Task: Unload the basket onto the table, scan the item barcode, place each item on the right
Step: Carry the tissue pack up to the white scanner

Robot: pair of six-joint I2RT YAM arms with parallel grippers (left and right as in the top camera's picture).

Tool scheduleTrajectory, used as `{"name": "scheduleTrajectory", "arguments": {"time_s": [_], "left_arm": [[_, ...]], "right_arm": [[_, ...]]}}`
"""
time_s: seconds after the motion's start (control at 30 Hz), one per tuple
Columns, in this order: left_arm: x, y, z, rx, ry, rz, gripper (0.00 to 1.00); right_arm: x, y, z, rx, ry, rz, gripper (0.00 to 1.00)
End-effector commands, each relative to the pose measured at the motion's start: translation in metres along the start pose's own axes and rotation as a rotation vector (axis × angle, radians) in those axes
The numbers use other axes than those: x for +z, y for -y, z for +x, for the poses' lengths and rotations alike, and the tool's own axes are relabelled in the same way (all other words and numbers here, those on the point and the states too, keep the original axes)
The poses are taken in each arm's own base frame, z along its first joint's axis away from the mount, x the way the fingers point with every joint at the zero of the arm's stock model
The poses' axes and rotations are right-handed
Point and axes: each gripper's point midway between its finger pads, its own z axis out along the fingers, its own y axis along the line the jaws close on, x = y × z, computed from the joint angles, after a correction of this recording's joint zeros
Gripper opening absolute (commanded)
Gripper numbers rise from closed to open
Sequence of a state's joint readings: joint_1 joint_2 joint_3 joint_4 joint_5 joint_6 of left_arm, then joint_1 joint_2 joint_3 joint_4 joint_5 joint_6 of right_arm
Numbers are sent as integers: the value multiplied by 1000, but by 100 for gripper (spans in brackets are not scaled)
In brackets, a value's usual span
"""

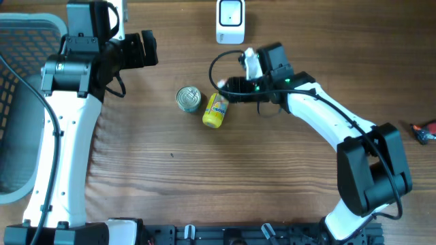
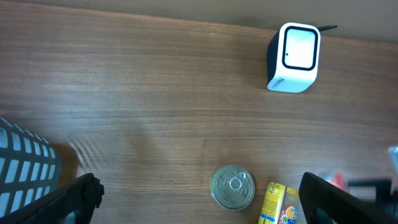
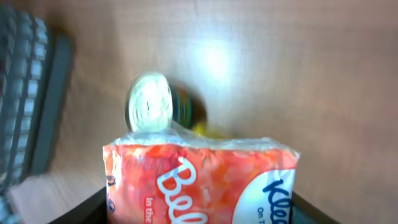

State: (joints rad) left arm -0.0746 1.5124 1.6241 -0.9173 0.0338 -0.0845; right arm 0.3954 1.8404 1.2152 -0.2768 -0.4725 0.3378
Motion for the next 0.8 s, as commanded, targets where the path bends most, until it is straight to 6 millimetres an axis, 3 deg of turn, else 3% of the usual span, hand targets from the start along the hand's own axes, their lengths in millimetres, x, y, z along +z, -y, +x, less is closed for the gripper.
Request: {"name": "scheduleTrajectory", "arguments": {"time_s": [0.0,0.07,0.23,0.33,0.47,0.6,0.77], "left_arm": [[-5,-2,-2,-1,14,-6,100],[-4,-2,-2,-1,13,-6,100],[-4,-2,-1,-1,12,-6,100],[-4,-2,-1,-1,12,-6,100],[-4,-2,0,-2,6,-7,100],[-4,-3,2,-2,-3,-9,100],[-4,-3,2,-1,-3,-9,100]], "right_arm": [[-8,10,-44,-138,177,108,67],[-15,19,-69,-193,285,187,71],[-26,32,-122,-270,528,319,71],[-22,35,-141,-319,630,334,71],[-5,42,-159,-360,780,314,73],[-2,39,-173,-453,943,298,74],[12,43,-183,-455,955,293,67]]}}
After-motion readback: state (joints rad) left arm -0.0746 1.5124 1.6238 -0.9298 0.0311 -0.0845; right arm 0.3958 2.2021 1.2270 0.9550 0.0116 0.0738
